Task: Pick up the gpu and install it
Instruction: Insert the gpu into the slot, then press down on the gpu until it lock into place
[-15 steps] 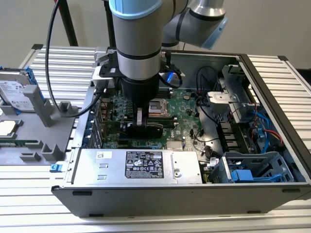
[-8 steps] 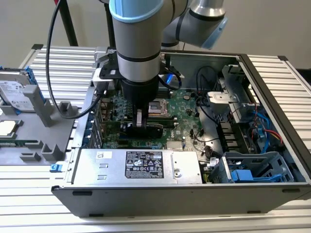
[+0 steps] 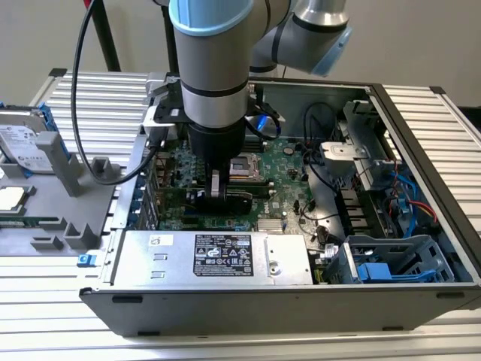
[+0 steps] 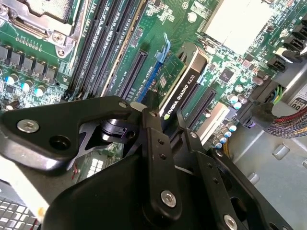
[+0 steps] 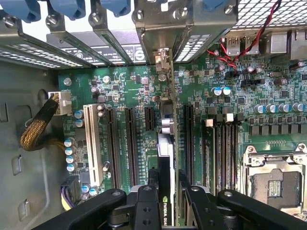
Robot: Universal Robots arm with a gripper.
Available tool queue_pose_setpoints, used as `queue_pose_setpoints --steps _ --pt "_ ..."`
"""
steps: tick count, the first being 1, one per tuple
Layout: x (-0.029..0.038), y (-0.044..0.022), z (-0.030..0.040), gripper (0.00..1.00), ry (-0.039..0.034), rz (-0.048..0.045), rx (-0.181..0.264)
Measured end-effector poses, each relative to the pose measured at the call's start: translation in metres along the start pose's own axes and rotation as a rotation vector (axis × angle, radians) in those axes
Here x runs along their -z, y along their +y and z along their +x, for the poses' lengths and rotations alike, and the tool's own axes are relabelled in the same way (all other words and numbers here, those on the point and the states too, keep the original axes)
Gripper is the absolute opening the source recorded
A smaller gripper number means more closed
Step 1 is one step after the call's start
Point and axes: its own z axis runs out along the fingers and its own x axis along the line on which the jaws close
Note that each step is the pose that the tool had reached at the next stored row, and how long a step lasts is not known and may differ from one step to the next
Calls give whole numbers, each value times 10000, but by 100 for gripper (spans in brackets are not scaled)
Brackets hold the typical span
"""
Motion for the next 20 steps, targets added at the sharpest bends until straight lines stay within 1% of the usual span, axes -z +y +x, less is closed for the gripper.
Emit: queue_pose_setpoints --steps 3,4,8,9,10,17,18,19,20 --pt "-5 0 -1 0 -11 2 -3" --pt "-11 -1 -3 100 -24 13 -3" --pt "5 0 0 100 1 0 1" --pt "26 -2 0 100 0 0 0" --pt "62 -4 0 100 -9 1 -1" --pt "379 -21 0 100 -11 0 -1" --pt "416 -23 0 100 -9 -1 -1" --pt "436 -24 0 100 -10 -1 0" --pt "438 -25 -1 100 -9 1 1"
